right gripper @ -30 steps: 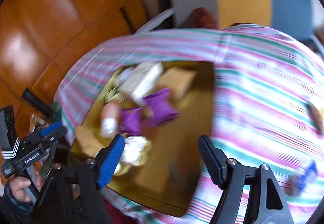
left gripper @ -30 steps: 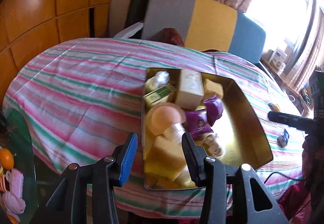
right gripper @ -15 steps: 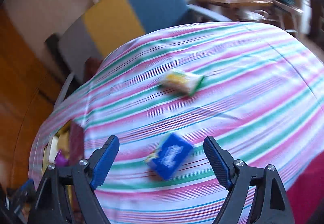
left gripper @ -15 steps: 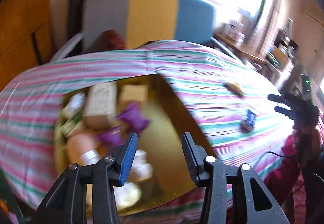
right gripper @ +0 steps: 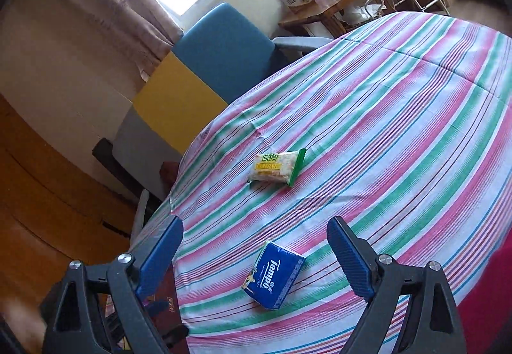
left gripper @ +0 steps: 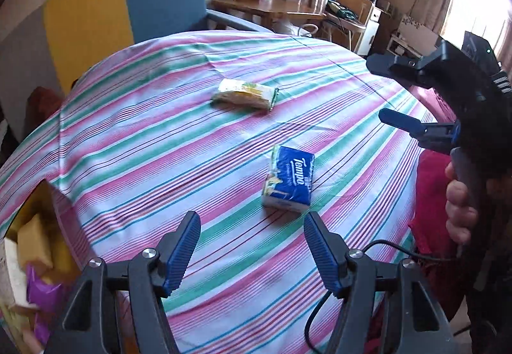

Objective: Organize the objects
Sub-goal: 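Move both tools back toward the tissue pack and snack packet, then grasp the blue Tempo tissue pack with the left gripper and lift, then carry the tissue pack toward the tray while the right gripper grasps the WEIDAN snack packet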

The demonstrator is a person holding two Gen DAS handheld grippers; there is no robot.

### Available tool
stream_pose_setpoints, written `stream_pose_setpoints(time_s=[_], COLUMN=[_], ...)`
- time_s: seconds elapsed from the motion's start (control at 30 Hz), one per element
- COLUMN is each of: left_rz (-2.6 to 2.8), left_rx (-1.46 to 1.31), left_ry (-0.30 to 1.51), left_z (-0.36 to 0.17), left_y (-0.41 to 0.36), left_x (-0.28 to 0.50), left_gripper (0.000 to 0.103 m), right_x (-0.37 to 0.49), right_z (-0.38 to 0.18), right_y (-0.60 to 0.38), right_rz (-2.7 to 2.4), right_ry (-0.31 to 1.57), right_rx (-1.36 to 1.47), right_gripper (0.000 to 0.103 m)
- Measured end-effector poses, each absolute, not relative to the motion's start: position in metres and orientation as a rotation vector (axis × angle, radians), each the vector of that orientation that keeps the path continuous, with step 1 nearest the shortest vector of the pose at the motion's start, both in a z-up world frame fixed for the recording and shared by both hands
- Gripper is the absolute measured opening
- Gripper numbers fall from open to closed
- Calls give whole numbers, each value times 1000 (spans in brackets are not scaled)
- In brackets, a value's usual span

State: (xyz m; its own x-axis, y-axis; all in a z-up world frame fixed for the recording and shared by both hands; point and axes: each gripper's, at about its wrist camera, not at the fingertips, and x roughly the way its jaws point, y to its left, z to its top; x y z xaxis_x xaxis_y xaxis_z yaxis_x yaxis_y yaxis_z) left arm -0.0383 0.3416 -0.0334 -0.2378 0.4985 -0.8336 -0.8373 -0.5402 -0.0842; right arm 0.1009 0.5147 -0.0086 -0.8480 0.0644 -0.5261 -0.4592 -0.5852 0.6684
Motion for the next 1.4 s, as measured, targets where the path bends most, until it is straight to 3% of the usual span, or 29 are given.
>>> stream_pose_setpoints(time_s=[0.07,0.17,0.47,0.5,0.6,1.03,1.4], left_rz=[1855,1805,1735,1732,1750,1879,1901], left_rx=[-1096,-1091,-1157,-1155,-1174,-1226,-1181], left_ry=[506,554,663,666,656,337,176], left_z=[-41,-53,-99,-102,-107,-55,-20], left_y=[357,382,430,432,434,324,236], left_x=[-38,-35,-46,-46,-52,-47,-33], left_gripper=[69,79,81,79,53,53,53], right_x=[101,104,104,105,104,84,-9], right_z=[-11,-12,-15,-15,-16,-27,-29], right_y=[515,516,518,518,519,516,490], right_rz=[2467,2474,2484,2483,2481,2441,2444], right_ry=[1258,1272,1317,1318,1326,1288,837], right_rx=[-652,-627,-625,-625,-628,-843,-1340], right_gripper=[92,92,94,94,94,94,94])
